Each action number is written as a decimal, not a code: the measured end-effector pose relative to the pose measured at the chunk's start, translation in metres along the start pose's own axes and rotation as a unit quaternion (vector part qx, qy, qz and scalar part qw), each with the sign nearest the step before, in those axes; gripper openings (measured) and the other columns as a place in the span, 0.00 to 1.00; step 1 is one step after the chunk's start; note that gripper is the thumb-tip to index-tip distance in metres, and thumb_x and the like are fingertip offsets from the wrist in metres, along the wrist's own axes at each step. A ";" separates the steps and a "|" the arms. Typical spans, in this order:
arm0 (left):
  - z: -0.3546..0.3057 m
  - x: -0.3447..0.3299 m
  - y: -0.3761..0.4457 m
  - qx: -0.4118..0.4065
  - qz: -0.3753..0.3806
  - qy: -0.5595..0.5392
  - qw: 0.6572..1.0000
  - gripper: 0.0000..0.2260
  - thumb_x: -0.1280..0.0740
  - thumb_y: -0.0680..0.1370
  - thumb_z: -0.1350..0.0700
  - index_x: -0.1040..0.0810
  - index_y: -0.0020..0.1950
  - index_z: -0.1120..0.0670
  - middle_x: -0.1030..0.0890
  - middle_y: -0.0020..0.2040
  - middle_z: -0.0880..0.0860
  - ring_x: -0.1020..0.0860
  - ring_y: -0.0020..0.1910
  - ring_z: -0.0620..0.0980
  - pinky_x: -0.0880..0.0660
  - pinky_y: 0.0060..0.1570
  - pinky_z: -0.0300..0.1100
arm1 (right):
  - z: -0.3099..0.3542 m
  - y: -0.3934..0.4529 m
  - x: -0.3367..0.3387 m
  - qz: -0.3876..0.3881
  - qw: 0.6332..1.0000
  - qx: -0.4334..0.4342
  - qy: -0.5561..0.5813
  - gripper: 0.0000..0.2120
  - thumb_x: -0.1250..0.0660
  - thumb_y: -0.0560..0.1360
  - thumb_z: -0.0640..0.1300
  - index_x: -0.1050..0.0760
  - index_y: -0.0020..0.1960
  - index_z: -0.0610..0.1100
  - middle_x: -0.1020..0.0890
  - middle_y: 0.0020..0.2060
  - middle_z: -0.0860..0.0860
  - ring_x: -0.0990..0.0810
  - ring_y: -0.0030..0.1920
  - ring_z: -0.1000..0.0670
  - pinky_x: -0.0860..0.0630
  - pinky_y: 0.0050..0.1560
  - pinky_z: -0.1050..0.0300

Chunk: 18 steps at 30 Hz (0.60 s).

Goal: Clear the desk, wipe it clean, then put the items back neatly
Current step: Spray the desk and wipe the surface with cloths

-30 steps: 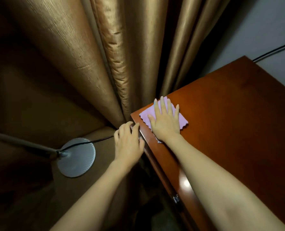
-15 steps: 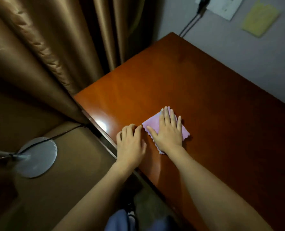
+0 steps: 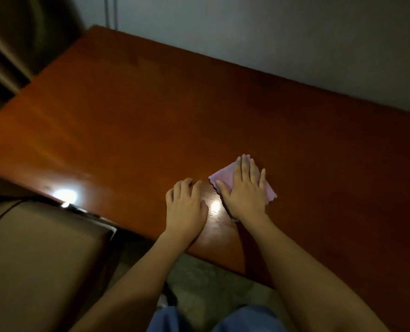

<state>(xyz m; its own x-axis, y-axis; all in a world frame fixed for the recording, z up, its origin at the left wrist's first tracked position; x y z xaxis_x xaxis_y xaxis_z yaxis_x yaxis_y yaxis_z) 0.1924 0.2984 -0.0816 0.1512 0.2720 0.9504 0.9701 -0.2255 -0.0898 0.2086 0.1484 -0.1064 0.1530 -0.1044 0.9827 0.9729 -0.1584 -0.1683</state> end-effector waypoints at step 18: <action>-0.296 -0.089 -0.071 -0.189 0.091 0.033 0.977 0.22 0.44 0.80 0.51 0.38 0.74 0.53 0.35 0.70 0.55 0.39 0.71 0.53 0.44 0.68 0.48 | -0.316 -0.154 0.000 0.003 0.978 -0.200 0.059 0.38 0.57 0.79 0.65 0.63 0.77 0.41 0.61 0.77 0.45 0.63 0.76 0.47 0.66 0.73 0.45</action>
<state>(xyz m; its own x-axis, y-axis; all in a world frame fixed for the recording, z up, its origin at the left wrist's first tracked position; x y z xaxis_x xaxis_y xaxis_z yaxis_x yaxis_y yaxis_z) 0.0538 0.0131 -0.0712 0.2892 0.1369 0.9474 0.7872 -0.5971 -0.1539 0.0045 -0.1376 -0.1045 0.1134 -0.2158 0.9698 0.8234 -0.5258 -0.2133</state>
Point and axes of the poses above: each hand's wrist, its own y-axis towards the middle knuckle, its own x-axis out of the back of the hand, z = x × y, the point moved 5 cm from there along y, towards the middle knuckle
